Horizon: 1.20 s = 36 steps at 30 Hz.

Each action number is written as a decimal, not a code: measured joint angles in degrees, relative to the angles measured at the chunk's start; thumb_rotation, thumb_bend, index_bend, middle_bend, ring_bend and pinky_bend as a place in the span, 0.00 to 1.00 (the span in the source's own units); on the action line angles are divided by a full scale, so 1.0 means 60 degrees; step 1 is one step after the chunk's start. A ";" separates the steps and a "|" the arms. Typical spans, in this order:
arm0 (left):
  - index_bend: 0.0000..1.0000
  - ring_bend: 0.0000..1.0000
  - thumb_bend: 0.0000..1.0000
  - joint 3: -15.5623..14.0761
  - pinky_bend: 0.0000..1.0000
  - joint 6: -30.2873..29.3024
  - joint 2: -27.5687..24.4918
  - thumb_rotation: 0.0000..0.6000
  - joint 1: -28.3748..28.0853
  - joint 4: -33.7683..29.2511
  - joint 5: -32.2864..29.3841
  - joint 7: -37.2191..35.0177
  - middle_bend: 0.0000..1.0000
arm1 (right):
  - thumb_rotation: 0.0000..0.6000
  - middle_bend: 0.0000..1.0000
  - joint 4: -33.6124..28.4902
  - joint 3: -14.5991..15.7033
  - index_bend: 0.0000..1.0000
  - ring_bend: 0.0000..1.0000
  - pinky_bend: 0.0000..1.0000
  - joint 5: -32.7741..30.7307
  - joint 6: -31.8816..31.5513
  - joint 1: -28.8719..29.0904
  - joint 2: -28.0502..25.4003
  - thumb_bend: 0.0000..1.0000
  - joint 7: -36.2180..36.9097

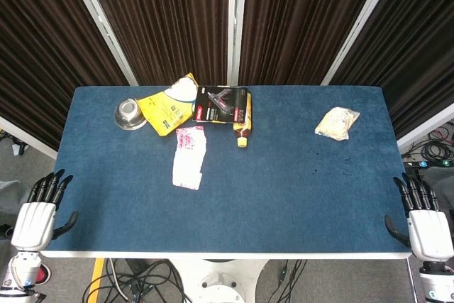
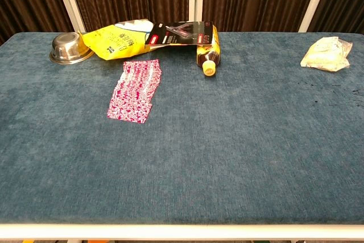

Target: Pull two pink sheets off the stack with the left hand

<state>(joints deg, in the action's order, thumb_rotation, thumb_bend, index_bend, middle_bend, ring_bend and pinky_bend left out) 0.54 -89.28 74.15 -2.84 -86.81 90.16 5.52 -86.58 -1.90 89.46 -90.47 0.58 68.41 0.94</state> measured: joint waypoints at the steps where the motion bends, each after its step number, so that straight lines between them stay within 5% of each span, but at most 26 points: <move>1: 0.10 0.00 0.32 0.0006 0.10 -0.0044 0.0069 1.00 0.0022 0.0100 0.0020 0.0005 0.00 | 1.00 0.00 0.0016 -0.0002 0.00 0.00 0.00 -0.0003 0.0008 -0.0002 0.0005 0.27 0.0020; 17: 0.10 0.00 0.32 -0.0049 0.10 0.0226 -0.0214 1.00 -0.0045 -0.0447 -0.0043 0.0315 0.00 | 1.00 0.00 0.0114 -0.0027 0.00 0.00 0.00 0.0074 -0.0066 -0.0044 -0.0047 0.27 0.0319; 19: 0.10 0.02 0.32 -0.0058 0.13 0.0249 -0.0185 1.00 -0.0026 -0.0448 -0.0106 0.0324 0.06 | 1.00 0.00 0.0147 -0.0030 0.00 0.00 0.00 0.0079 -0.0072 -0.0046 -0.0067 0.27 0.0342; 21: 0.10 0.20 0.32 -0.0058 0.32 0.0238 -0.0160 1.00 0.0009 -0.0466 -0.0155 0.0361 0.24 | 1.00 0.00 0.0147 -0.0041 0.00 0.00 0.00 0.0077 -0.0088 -0.0052 -0.0097 0.27 0.0392; 23: 0.10 0.56 0.32 -0.0080 0.67 0.0275 -0.0181 1.00 0.0002 -0.0543 -0.0145 0.0320 0.50 | 1.00 0.00 0.0130 -0.0049 0.00 0.00 0.00 0.0091 -0.0113 -0.0059 -0.0142 0.27 0.0424; 26: 0.10 0.83 0.34 -0.0115 0.92 0.0343 -0.0224 1.00 -0.0024 -0.0707 -0.0117 0.0332 0.79 | 1.00 0.00 0.0133 -0.0027 0.00 0.00 0.00 0.0120 -0.0116 -0.0071 -0.0149 0.27 0.0467; 30: 0.10 0.91 0.43 -0.0144 0.98 0.0492 -0.0178 1.00 -0.0069 -0.0868 -0.0148 0.0665 0.91 | 1.00 0.00 0.0134 -0.0010 0.00 0.00 0.00 0.0117 -0.0031 -0.0048 -0.0149 0.27 0.0467; 36: 0.10 0.92 0.47 -0.0212 0.97 0.1078 -0.0068 1.00 -0.0368 -0.1121 -0.0103 0.0915 0.92 | 1.00 0.00 -0.0013 -0.0058 0.00 0.00 0.00 0.0105 -0.0018 -0.0014 -0.0248 0.27 0.0400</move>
<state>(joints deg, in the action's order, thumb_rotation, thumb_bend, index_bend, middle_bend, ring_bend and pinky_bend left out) -0.73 -82.82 73.75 -5.05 -93.54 89.55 11.01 -86.66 -2.24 90.09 -90.57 0.50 66.92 3.35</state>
